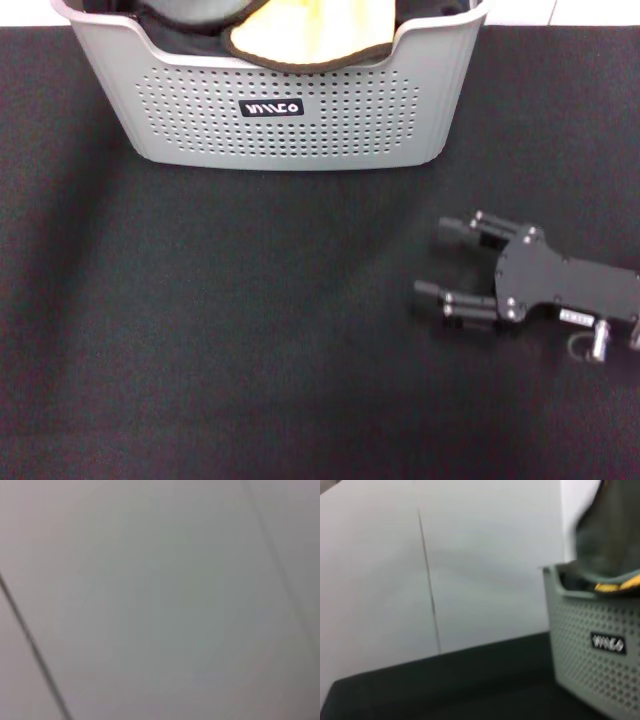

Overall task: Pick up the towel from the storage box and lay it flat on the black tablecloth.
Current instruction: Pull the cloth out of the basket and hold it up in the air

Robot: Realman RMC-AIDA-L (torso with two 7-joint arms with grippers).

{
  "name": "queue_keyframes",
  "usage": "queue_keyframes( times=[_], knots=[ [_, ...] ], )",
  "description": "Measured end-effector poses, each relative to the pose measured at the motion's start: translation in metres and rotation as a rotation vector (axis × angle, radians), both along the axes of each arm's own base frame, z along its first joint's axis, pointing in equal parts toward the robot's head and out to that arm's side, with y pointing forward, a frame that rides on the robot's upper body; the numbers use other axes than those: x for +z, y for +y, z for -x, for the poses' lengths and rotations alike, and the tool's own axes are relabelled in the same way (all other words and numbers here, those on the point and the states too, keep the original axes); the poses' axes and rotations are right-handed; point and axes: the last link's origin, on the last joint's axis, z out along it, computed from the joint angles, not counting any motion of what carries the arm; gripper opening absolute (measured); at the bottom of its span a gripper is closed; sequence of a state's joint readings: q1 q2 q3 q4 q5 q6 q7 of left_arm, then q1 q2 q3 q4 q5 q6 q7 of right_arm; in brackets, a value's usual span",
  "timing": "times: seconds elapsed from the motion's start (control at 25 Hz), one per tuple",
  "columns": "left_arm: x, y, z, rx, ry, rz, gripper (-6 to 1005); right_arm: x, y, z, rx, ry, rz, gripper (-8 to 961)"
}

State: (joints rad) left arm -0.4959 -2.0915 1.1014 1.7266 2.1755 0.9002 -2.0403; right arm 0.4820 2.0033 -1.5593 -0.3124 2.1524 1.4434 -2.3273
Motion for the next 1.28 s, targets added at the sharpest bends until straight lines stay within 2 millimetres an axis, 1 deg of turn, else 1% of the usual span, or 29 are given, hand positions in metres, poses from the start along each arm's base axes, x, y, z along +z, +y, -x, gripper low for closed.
queue_keyframes(
  times=[0.12, 0.2, 0.24, 0.36, 0.44, 0.56, 0.64, 0.76, 0.92, 1.0, 1.08, 1.2, 1.28],
  knots=[
    [0.016, -0.023, -0.025, -0.082, -0.070, -0.026, 18, 0.003, 0.005, 0.005, 0.007, 0.030, -0.061, 823],
    [0.022, -0.032, -0.037, -0.115, -0.099, -0.037, 18, 0.007, 0.009, 0.010, 0.025, 0.059, -0.114, 823],
    [0.026, -0.039, -0.046, -0.143, -0.118, -0.041, 18, 0.009, 0.009, 0.012, 0.033, 0.075, -0.133, 823],
    [0.030, -0.052, -0.064, -0.206, -0.158, -0.031, 19, 0.018, 0.010, 0.018, 0.060, 0.142, -0.191, 823],
    [0.029, -0.058, -0.072, -0.242, -0.190, -0.008, 19, 0.023, 0.009, 0.022, 0.091, 0.170, -0.223, 823],
    [0.029, -0.061, -0.076, -0.265, -0.215, 0.012, 19, 0.025, 0.008, 0.032, 0.185, 0.169, -0.265, 823],
    [0.027, -0.060, -0.076, -0.266, -0.214, 0.015, 19, 0.022, 0.011, 0.041, 0.248, 0.151, -0.296, 822],
    [0.023, -0.060, -0.077, -0.267, -0.205, 0.021, 19, 0.012, 0.017, 0.059, 0.362, 0.109, -0.371, 822],
    [0.018, -0.059, -0.078, -0.264, -0.187, 0.027, 19, -0.002, 0.019, 0.080, 0.468, 0.045, -0.491, 822],
    [0.016, -0.059, -0.078, -0.263, -0.183, 0.032, 19, -0.008, 0.021, 0.089, 0.472, 0.008, -0.545, 822],
    [0.016, -0.059, -0.078, -0.262, -0.182, 0.032, 19, -0.010, 0.024, 0.095, 0.457, -0.015, -0.567, 822],
    [0.015, -0.058, -0.076, -0.252, -0.170, 0.027, 19, -0.009, 0.026, 0.103, 0.457, -0.018, -0.588, 821],
    [0.013, -0.057, -0.074, -0.241, -0.156, 0.023, 19, -0.006, 0.025, 0.109, 0.467, 0.001, -0.601, 821]
  ],
)
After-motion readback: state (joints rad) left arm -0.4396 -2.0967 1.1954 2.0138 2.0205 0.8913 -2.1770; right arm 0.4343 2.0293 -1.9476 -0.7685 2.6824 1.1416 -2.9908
